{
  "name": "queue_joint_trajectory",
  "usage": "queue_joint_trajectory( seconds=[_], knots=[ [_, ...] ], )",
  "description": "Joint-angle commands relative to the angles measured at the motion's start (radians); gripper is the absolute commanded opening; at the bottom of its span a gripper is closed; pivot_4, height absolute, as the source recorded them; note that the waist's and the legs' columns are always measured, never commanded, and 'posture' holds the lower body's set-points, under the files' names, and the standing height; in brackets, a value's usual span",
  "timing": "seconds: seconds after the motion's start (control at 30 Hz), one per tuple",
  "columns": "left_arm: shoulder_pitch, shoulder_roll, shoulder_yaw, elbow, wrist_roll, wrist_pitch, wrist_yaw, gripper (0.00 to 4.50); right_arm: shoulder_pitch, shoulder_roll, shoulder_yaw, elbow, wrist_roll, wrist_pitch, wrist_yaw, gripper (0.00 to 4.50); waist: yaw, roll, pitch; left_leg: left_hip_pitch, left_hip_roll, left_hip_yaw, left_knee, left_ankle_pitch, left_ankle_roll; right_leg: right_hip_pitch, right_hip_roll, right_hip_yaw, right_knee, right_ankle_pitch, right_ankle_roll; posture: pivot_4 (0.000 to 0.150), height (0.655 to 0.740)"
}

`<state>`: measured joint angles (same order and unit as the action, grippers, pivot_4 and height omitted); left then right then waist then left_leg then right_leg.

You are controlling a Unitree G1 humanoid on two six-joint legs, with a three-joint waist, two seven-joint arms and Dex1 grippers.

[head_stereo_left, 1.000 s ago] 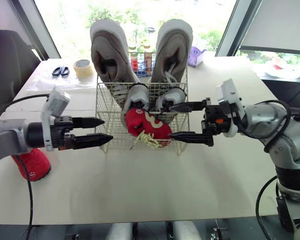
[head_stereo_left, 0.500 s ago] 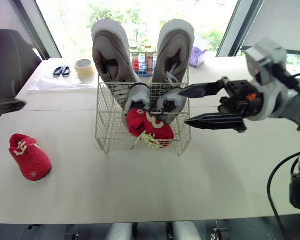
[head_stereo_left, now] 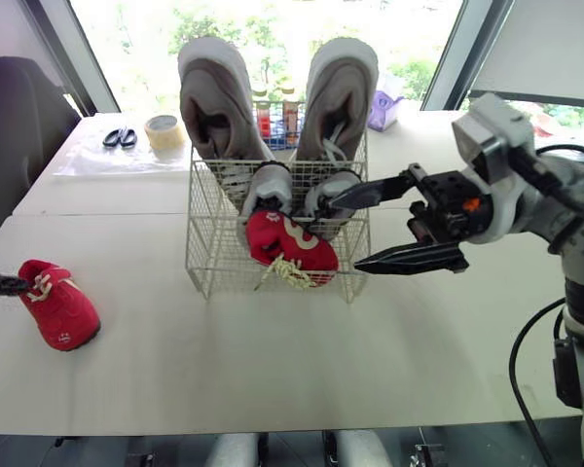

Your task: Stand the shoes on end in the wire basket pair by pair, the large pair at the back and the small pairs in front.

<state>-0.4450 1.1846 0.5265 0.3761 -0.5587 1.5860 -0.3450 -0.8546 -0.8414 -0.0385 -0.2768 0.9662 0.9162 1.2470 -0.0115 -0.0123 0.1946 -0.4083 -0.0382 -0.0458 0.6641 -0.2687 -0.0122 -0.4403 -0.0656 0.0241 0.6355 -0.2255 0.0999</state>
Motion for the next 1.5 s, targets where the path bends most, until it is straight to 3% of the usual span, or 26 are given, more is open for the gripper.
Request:
queue_joint_trajectory(
  seconds=[0.03, 0.2, 0.23, 0.33, 0.53, 0.67, 0.73, 0.87, 0.97, 1.07, 1.13, 1.23, 1.37, 1.5],
  knots=[
    [-0.035, -0.009, 0.004, 0.009, 0.047, 0.009, 0.018, 4.5, -0.005, -0.01, -0.039, -0.04, 0.031, 0.007, -0.012, 4.4, 0.0, -0.001, -0.001, 0.0, 0.0, 0.0, 0.0, 0.0, 0.0, 0.0, 0.0, 0.0, 0.0, 0.0, 0.0, 0.15, 0.74],
    [-0.073, -0.063, -0.08, 0.087, 0.101, -0.039, 0.023, 4.5, 0.008, -0.013, -0.056, -0.05, 0.039, 0.02, -0.042, 4.4, 0.0, -0.002, -0.001, 0.0, 0.0, 0.0, 0.0, 0.0, 0.0, 0.0, -0.001, 0.001, 0.0, 0.0, 0.0, 0.15, 0.74],
    [-0.084, -0.069, -0.099, 0.107, 0.113, -0.055, 0.02, 4.25, 0.012, -0.013, -0.058, -0.053, 0.041, 0.021, -0.048, 4.47, 0.0, -0.002, -0.001, 0.0, 0.0, 0.0, 0.0, 0.0, -0.001, 0.0, -0.001, 0.001, 0.0, 0.0, 0.0, 0.15, 0.74],
    [-0.117, -0.077, -0.141, 0.148, 0.132, -0.081, 0.003, 3.1, 0.019, -0.01, -0.069, -0.06, 0.054, 0.031, -0.07, 4.5, 0.0, -0.002, -0.001, 0.0, 0.0, 0.0, 0.0, 0.0, -0.001, 0.0, -0.002, 0.001, 0.0, 0.0, 0.0, 0.15, 0.74],
    [-0.144, -0.073, -0.17, 0.166, 0.146, -0.078, -0.023, 0.07, 0.029, -0.011, -0.072, -0.06, 0.06, 0.039, -0.094, 4.5, -0.004, -0.001, -0.002, 0.0, 0.0, 0.0, -0.001, 0.0, -0.001, -0.001, -0.002, 0.002, 0.0, 0.0, -0.001, 0.15, 0.74],
    [-0.173, -0.069, -0.096, 0.156, 0.161, -0.056, -0.006, 0.02, 0.034, -0.012, -0.051, -0.049, 0.031, 0.024, -0.083, 4.5, -0.001, -0.001, -0.002, 0.0, 0.0, 0.0, -0.001, 0.0, -0.001, -0.001, -0.002, 0.002, 0.001, 0.0, -0.001, 0.15, 0.74],
    [-0.18, -0.081, 0.017, 0.045, 0.147, -0.058, 0.012, 0.02, 0.035, -0.012, -0.047, -0.035, 0.015, 0.015, -0.079, 4.5, -0.002, -0.002, -0.002, 0.0, 0.0, 0.0, -0.001, 0.0, -0.001, -0.001, -0.002, 0.002, 0.001, 0.0, -0.001, 0.15, 0.74],
    [-0.104, -0.218, 0.375, -0.519, -0.002, -0.059, -0.066, 0.02, 0.042, 0.011, -0.078, 0.01, -0.001, 0.005, -0.122, 4.5, 0.001, -0.008, -0.003, -0.003, 0.0, -0.001, 0.0, 0.0, -0.001, -0.002, -0.003, 0.0, 0.0, 0.0, -0.001, 0.15, 0.74],
    [-0.029, -0.394, 0.66, -0.937, -0.196, 0.001, -0.121, 0.02, 0.011, 0.043, -0.093, 0.074, 0.009, 0.002, -0.133, 4.5, -0.004, -0.008, -0.004, -0.004, -0.001, 0.003, 0.0, -0.001, 0.0, -0.002, -0.007, -0.001, -0.004, 0.001, -0.001, 0.15, 0.74],
    [-0.077, -0.567, 0.775, -1.138, -0.339, 0.028, -0.042, 0.02, -0.034, 0.059, -0.069, 0.148, -0.023, -0.026, -0.102, 4.5, -0.002, -0.007, -0.004, 0.001, -0.001, 0.014, -0.001, -0.001, 0.001, -0.002, -0.012, -0.005, -0.003, 0.002, 0.001, 0.15, 0.74],
    [-0.202, -0.738, 0.73, -1.307, -0.392, 0.028, 0.054, 0.02, -0.076, 0.068, -0.031, 0.221, -0.071, -0.055, -0.063, 4.5, 0.007, -0.008, -0.004, 0.001, -0.001, 0.013, 0.001, -0.002, 0.002, -0.001, -0.012, -0.008, -0.002, 0.003, 0.002, 0.15, 0.74],
    [-0.244, -0.845, 0.64, -1.412, -0.396, -0.012, 0.178, 0.02, -0.128, 0.086, 0.001, 0.294, -0.114, -0.08, -0.019, 4.5, 0.018, -0.013, -0.005, 0.001, 0.0, 0.011, 0.004, 0.0, 0.0, 0.003, -0.009, -0.011, -0.003, 0.008, 0.001, 0.15, 0.74],
    [-0.131, -0.842, 0.381, -1.423, -0.457, -0.166, 0.285, 0.02, -0.156, 0.09, 0.014, 0.328, -0.142, -0.089, 0.016, 4.5, 0.017, -0.013, -0.005, 0.005, 0.0, 0.014, 0.004, -0.001, 0.001, 0.005, -0.009, -0.008, -0.005, 0.008, 0.002, 0.15, 0.74],
    [0.003, -0.825, 0.189, -1.423, -0.417, -0.343, 0.313, 0.02, -0.125, 0.061, -0.006, 0.264, -0.119, -0.029, 0.011, 4.5, 0.018, -0.013, -0.005, 0.004, 0.0, 0.014, 0.003, -0.001, 0.001, 0.004, -0.008, -0.006, -0.005, 0.008, 0.002, 0.15, 0.74]
  ],
)
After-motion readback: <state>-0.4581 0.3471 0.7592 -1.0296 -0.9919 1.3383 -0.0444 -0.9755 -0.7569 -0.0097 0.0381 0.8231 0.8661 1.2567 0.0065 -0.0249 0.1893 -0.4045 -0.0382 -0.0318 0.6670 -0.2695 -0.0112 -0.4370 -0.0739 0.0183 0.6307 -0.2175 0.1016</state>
